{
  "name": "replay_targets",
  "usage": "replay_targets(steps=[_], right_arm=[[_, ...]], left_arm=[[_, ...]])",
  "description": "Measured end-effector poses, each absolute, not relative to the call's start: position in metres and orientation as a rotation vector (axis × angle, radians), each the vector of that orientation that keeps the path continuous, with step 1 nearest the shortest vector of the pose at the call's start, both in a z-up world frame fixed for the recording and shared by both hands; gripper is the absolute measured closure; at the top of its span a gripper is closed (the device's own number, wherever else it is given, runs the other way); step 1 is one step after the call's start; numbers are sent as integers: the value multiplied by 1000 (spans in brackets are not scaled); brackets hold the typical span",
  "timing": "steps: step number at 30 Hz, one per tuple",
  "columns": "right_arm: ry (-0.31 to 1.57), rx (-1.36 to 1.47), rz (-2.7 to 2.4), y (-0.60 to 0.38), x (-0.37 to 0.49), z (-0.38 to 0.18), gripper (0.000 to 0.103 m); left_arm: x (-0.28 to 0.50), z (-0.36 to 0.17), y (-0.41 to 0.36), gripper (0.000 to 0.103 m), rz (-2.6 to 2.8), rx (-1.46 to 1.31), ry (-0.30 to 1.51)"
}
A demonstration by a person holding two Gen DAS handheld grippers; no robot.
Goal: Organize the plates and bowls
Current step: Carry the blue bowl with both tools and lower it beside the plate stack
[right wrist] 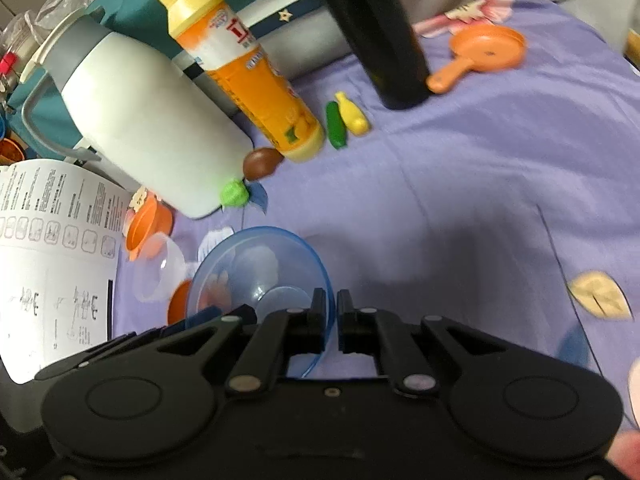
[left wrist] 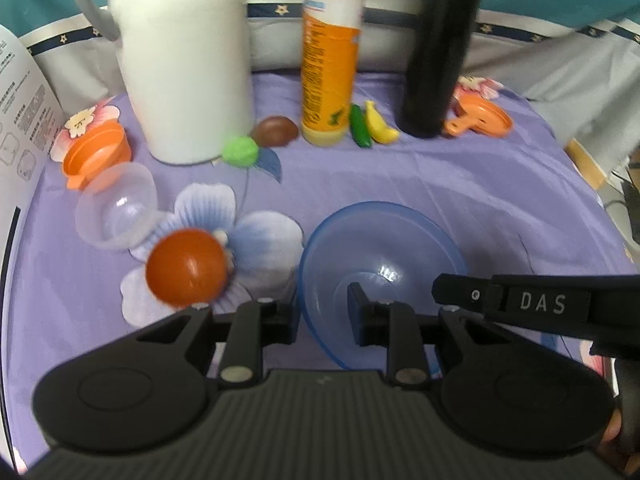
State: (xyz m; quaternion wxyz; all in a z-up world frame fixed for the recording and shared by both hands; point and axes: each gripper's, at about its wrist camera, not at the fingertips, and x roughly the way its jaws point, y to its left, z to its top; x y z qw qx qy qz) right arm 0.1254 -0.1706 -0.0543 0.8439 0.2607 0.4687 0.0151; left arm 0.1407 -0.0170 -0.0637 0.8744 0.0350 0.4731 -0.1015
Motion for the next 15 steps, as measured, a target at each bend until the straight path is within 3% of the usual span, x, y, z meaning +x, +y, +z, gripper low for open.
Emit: replay_targets(steps=[15], right_arm=[[993,512,43,-170,50,-35,96]], left_arm=[[74,-46,-17,79,-248,47,997]])
